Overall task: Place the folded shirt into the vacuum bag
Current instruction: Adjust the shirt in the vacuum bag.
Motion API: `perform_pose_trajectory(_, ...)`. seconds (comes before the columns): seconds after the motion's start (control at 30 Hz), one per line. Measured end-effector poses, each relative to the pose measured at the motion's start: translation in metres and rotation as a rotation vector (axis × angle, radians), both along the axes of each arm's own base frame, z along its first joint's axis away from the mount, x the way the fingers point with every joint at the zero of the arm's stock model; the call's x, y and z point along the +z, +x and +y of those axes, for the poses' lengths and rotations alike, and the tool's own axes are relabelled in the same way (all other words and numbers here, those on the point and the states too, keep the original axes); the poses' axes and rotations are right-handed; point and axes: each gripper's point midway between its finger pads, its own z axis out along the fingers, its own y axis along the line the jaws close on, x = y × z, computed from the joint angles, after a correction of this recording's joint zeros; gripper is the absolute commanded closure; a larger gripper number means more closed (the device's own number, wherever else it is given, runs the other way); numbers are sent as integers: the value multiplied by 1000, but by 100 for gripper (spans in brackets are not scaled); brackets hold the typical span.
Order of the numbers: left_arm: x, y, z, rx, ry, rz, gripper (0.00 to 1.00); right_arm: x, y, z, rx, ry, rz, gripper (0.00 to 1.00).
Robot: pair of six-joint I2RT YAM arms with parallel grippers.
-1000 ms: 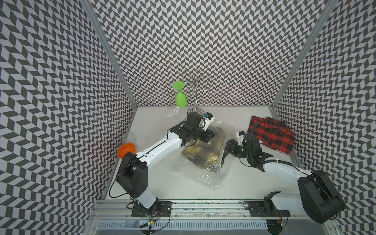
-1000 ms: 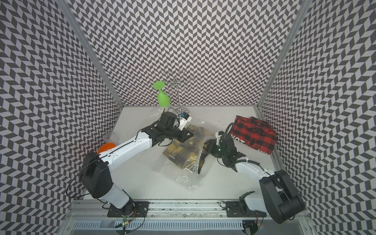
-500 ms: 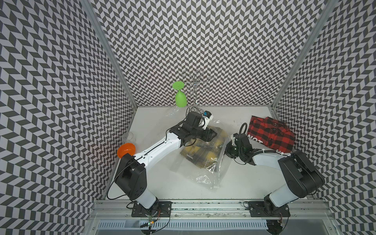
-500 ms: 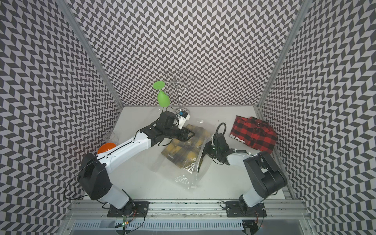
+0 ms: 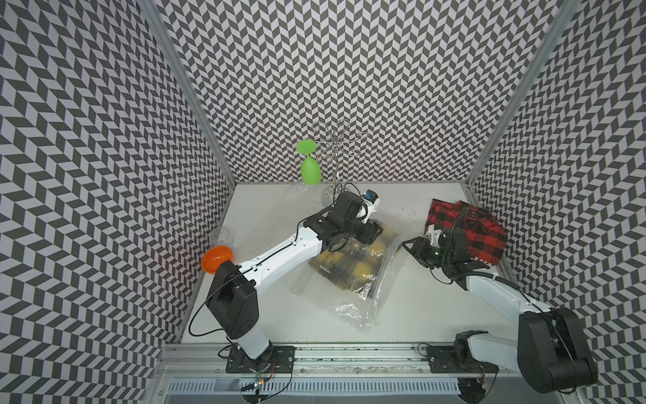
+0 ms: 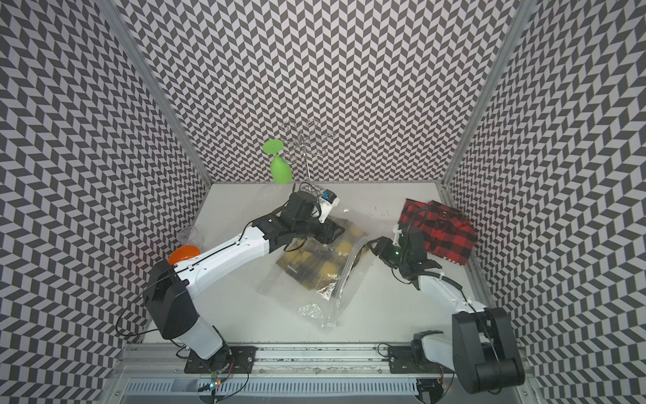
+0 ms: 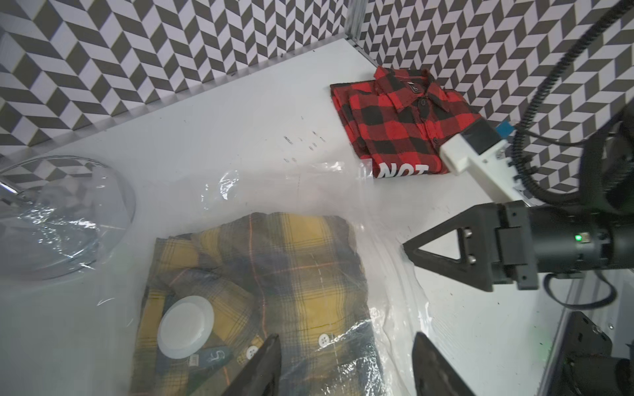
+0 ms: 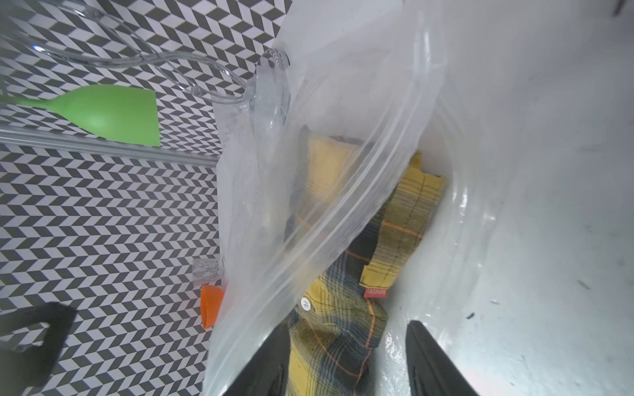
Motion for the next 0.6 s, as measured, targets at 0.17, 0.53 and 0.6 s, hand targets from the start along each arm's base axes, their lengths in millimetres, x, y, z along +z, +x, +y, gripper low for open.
perform_pose_trajectory(0.17, -32, -9, 1, 20, 14, 50, 38, 35, 10, -21, -64, -78, -94, 44)
perform_pose_trajectory(0.53, -19, -20, -58, -58, 11, 7, 37, -24, -14, -21, -93, -16, 65, 48)
perform_pose_trajectory(0.6, -30, -28, -78, -88, 50, 1, 37, -21, -10, -22, -99, -1, 54, 49)
